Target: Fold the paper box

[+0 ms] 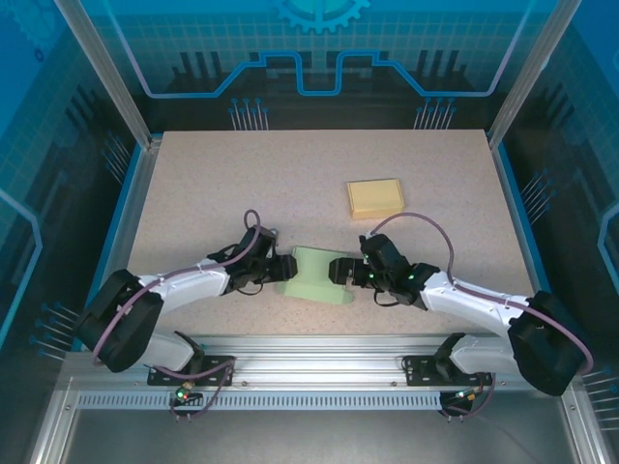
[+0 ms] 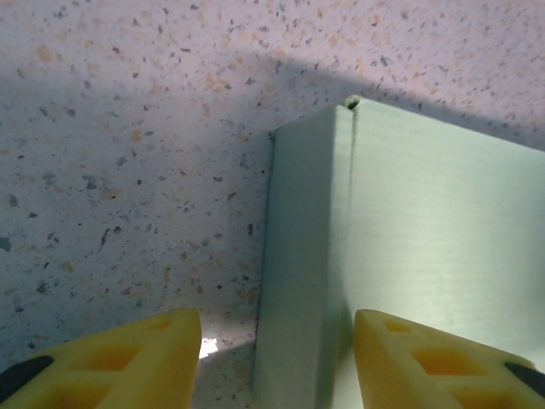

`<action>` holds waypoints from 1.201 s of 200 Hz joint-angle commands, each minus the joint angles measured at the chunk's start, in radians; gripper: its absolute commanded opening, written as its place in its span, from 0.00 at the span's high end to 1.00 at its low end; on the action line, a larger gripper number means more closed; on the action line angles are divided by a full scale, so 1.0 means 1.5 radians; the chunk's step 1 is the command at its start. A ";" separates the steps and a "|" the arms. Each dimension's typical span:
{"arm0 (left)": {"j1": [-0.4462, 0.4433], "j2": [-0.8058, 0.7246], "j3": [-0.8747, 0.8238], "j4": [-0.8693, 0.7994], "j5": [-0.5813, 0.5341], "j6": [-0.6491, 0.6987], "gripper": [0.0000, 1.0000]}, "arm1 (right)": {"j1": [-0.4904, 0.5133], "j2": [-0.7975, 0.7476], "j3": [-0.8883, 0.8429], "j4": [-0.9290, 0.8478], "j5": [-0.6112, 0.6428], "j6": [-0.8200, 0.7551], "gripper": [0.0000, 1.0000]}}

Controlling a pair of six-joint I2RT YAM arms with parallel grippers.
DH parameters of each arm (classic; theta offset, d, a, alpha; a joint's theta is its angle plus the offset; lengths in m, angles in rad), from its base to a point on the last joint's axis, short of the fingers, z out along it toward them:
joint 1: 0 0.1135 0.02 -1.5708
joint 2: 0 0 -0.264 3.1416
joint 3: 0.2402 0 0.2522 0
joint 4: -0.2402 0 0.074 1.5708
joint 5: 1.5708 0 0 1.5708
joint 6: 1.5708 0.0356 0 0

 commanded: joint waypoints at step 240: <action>0.094 0.037 -0.084 0.151 0.109 -0.140 0.88 | -0.110 0.276 -0.053 0.505 -0.288 0.111 0.07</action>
